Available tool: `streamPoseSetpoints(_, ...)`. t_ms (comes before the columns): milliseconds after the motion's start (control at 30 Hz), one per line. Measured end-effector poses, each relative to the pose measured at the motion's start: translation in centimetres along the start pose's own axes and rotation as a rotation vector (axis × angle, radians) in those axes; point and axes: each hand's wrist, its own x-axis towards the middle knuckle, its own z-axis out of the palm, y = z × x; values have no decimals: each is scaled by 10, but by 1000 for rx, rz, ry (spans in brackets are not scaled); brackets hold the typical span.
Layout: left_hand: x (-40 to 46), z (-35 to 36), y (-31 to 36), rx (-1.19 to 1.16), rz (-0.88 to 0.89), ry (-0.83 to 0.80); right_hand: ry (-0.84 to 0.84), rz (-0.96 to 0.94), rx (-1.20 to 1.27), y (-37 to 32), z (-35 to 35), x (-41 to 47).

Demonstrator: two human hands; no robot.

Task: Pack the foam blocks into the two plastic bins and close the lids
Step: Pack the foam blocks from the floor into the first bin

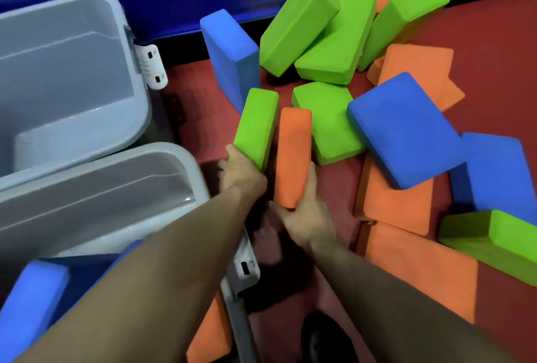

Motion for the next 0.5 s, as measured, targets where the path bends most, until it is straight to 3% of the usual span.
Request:
streamPoseSetpoints(67,-11,-9,0,-20,98,-36,40,-11,41,-7,-10,-2)
streamPoseSetpoints(200,-34,-55,16,-177,240,56,79,-49,55,-28,-58,-11)
streamPoseSetpoints(500,-157,-242,10,-564,411,295,275,-264,142,-121,-186,-134)
